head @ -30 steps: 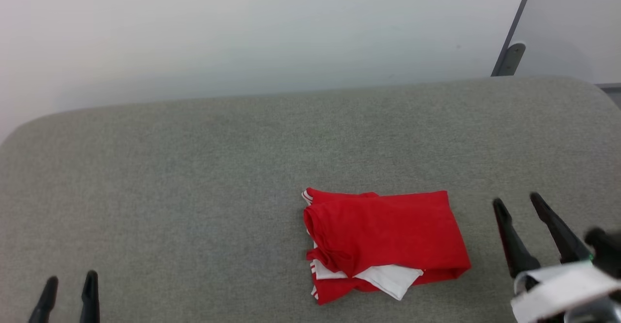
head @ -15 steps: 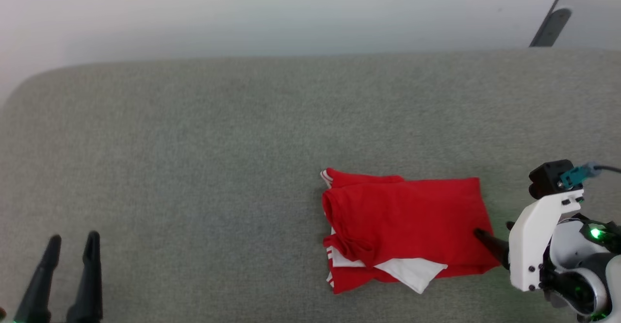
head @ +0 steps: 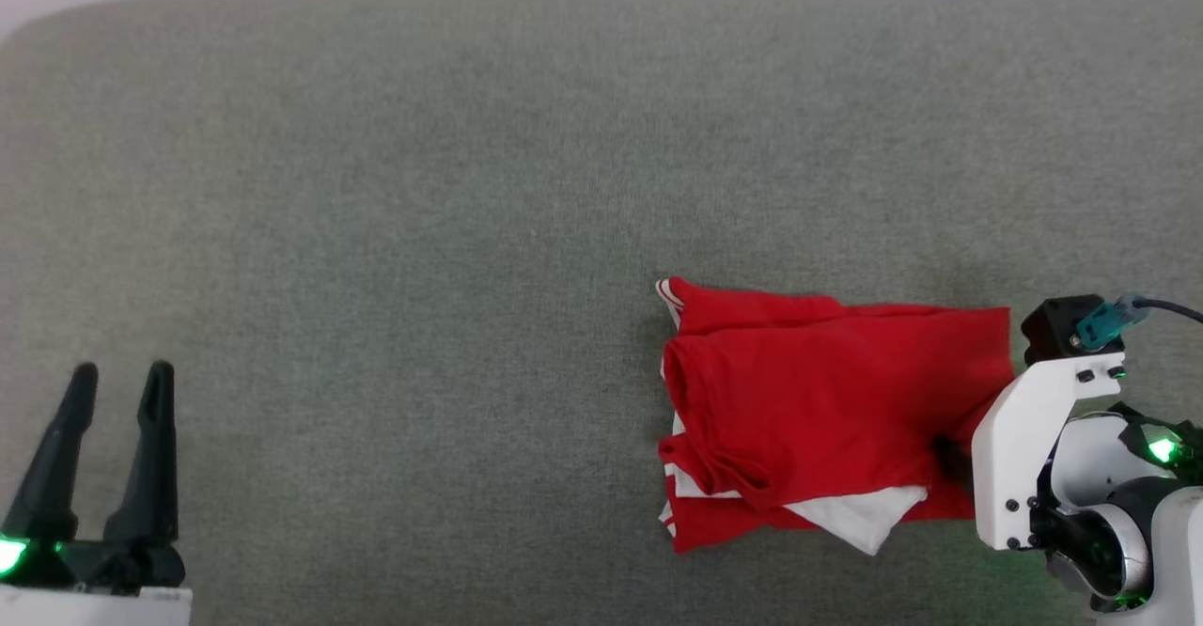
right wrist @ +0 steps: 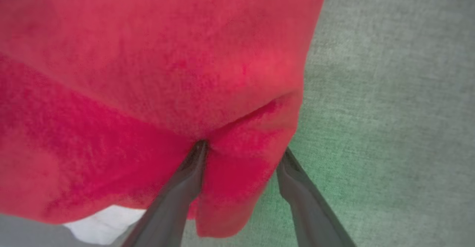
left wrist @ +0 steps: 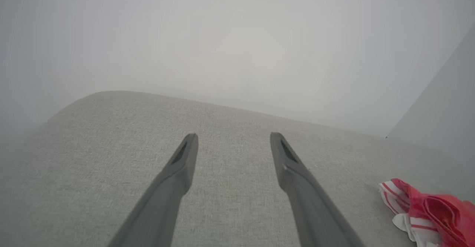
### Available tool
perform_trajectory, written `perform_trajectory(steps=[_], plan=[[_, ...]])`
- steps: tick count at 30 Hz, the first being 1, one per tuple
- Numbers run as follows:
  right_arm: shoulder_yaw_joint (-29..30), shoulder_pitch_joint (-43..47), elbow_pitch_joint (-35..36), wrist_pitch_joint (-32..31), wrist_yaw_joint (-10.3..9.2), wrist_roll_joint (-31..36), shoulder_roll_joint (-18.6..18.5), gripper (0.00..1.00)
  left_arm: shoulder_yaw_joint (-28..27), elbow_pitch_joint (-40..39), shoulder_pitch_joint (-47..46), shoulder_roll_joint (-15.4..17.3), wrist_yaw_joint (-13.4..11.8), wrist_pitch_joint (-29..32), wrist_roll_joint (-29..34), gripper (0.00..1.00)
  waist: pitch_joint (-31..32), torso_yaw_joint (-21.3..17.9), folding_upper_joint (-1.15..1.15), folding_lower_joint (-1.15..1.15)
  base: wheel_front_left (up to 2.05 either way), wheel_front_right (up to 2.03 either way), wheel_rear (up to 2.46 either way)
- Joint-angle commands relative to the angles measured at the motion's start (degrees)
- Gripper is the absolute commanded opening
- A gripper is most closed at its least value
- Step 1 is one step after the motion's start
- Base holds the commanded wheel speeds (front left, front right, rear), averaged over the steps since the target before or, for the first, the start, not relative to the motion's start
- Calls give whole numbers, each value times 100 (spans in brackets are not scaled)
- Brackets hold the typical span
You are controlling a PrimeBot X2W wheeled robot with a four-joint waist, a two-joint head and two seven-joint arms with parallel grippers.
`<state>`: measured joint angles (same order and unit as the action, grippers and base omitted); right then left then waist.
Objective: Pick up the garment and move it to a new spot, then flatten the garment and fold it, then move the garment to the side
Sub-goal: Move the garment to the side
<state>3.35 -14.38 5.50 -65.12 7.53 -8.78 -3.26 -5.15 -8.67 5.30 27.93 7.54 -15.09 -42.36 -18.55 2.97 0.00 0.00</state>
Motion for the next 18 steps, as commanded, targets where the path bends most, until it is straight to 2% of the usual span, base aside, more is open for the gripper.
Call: perform_trajectory(steps=[1, 9, 18], plan=[[-18, 93, -167, 62, -8, 35, 30, 0, 22, -6, -90, 31, -13, -2, -26, 100, -230, 35, 0, 0, 0, 0, 0], [244, 59, 21, 854, -15, -450, 15, 0, -22, -105, -341, 162, -13, -2, -84, 100, -384, -239, 0, 0, 0, 0, 0], [1069, 377, 824, 1571, -9, -967, 35, 0, 37, -688, -511, 611, -13, -2, -156, 100, -684, -1062, 0, 0, 0, 0, 0]])
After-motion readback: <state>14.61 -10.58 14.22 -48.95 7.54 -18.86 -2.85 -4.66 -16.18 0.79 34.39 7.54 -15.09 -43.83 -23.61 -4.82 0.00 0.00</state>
